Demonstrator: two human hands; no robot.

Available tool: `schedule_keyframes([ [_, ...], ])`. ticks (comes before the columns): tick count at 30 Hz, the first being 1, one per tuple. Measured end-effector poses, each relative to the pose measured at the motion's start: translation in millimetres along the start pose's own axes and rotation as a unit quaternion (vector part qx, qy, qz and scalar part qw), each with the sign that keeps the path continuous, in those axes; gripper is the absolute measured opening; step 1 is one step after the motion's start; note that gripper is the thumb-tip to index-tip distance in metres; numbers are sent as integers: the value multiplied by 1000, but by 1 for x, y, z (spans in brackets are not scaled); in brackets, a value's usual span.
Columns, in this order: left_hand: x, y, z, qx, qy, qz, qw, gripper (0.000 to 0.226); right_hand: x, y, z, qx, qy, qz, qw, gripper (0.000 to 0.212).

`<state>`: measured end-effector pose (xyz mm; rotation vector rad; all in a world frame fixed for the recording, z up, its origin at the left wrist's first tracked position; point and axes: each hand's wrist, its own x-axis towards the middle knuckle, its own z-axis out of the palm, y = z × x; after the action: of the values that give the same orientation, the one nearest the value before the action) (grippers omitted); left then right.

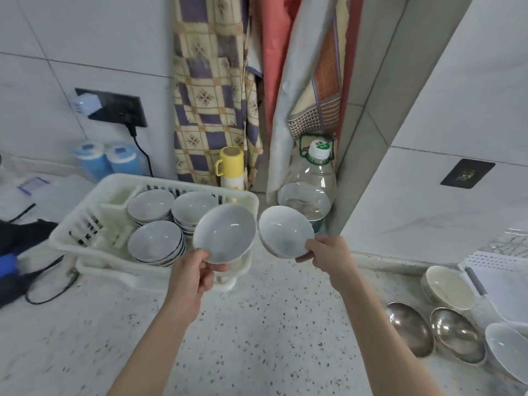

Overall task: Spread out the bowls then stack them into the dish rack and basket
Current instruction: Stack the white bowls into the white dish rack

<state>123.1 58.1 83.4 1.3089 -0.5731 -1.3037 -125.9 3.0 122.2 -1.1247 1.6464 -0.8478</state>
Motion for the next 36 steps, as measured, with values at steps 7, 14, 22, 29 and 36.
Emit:
schedule_keyframes([
  [7,32,27,-82,-46,57,23,997,16,5,-35,84,-93,-37,-44,994,26],
  [14,49,42,-130,-35,58,39,997,19,10,-51,135,-284,-5,-25,959,19],
  [22,70,43,-144,-20,42,22,999,19,18,-46,174,-379,5,9,925,4],
  [29,95,46,-150,13,49,33,998,18,21,-35,195,-368,-12,59,928,9],
  [36,106,52,-152,53,25,70,996,20,25,-23,206,-327,-32,87,940,10],
])
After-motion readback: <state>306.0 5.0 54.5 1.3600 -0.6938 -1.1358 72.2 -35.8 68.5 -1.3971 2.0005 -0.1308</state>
